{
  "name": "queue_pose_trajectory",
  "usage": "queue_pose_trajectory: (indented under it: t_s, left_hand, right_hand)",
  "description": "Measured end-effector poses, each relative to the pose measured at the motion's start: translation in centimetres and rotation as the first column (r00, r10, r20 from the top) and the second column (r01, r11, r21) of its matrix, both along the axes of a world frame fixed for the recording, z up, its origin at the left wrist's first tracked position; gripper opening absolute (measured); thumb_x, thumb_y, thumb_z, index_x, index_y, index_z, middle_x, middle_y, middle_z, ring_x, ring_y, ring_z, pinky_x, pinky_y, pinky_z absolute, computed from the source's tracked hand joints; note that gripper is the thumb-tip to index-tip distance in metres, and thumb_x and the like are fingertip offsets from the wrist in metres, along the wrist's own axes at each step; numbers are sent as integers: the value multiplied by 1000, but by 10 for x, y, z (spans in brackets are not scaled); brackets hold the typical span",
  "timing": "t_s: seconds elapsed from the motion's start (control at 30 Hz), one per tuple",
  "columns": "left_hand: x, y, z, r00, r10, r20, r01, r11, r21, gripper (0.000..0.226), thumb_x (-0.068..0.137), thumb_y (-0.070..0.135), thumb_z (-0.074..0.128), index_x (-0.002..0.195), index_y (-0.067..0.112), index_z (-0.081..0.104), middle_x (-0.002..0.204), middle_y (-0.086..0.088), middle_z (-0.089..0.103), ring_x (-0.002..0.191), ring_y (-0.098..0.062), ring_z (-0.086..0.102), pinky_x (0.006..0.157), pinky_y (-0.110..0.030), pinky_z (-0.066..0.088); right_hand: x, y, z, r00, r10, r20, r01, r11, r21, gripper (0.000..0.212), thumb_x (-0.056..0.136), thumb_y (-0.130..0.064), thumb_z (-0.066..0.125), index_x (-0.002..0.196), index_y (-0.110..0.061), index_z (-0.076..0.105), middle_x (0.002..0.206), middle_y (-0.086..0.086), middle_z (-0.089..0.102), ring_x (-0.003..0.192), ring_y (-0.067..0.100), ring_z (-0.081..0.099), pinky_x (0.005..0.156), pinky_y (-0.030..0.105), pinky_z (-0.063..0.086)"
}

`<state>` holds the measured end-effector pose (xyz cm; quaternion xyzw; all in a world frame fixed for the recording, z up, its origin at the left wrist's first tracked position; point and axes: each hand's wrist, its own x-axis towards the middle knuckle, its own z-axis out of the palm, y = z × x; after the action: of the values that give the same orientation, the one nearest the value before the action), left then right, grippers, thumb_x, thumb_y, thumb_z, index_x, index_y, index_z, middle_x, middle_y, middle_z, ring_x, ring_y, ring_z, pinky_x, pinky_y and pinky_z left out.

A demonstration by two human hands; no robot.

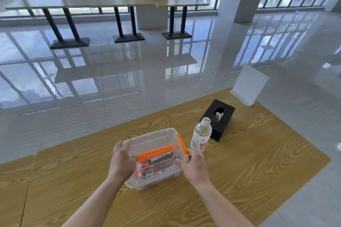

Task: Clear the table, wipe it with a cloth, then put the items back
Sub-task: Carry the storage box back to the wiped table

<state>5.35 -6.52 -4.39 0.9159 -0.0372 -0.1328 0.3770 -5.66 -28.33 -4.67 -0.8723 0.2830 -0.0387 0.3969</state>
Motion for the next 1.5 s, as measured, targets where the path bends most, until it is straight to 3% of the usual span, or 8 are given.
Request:
queue_pose_trajectory:
  t_s: [0.33,0.7,0.93,1.03,1.13,1.27,1.4,1.5]
  left_hand:
    - [4,-1,-7,999,34,26,-33,999,-5,63,94,13,65,151,19,40,159,-9,28,147,-29,28,119,-49,30]
    - [-15,-22,-6,997,76,15,-76,997,-7,65,90,18,72,149,17,44,154,-8,36,143,-26,34,116,-43,33]
    - [-26,-16,-2,995,99,-14,-99,995,-17,67,87,19,75,148,18,47,150,-7,39,137,-26,39,112,-42,36]
    - [-25,-17,1,996,83,-29,-84,996,-20,68,87,21,75,148,19,46,151,-7,37,137,-27,40,111,-44,37]
    - [-24,-17,1,998,61,-27,-62,998,-28,67,88,22,74,149,20,46,153,-7,36,138,-27,38,112,-43,36]
    - [-30,-16,1,996,65,-53,-67,997,-37,71,87,23,76,150,20,44,157,-7,33,143,-27,34,116,-44,32]
    - [-32,-16,0,983,144,-114,-152,986,-69,86,78,31,83,152,22,38,148,-11,45,132,-29,47,108,-52,43]
    - [-32,-12,-7,965,210,-157,-220,974,-54,86,78,33,81,151,28,37,142,-10,52,126,-29,54,102,-54,50]
  right_hand:
    - [4,-9,-3,997,40,67,-42,998,39,20,87,-37,75,100,-25,64,101,-4,55,83,3,52,63,13,41]
    - [-3,-40,-14,991,52,121,-65,992,107,21,86,-34,77,99,-21,68,100,-4,57,88,9,56,71,18,50]
    - [-10,-39,-12,994,57,88,-68,990,122,33,87,-30,77,115,-19,65,106,-3,54,94,10,54,66,14,43]
    - [-11,-37,-6,997,48,68,-56,991,125,32,86,-31,78,111,-14,68,104,-3,58,99,13,58,71,17,49]
    - [-11,-36,-7,997,43,60,-51,988,146,45,83,-37,79,123,-21,65,112,-2,63,100,10,63,84,24,57]
    - [-19,-42,-3,996,49,69,-59,988,143,43,84,-32,79,123,-20,66,109,-3,63,94,7,62,77,20,54]
    - [-18,-49,-8,995,68,74,-78,986,145,43,86,-36,77,124,-19,66,108,-2,62,97,10,61,82,28,58]
    - [-17,-57,-11,993,93,70,-104,981,166,43,91,-37,70,130,-20,63,112,-1,61,99,11,59,82,25,54]
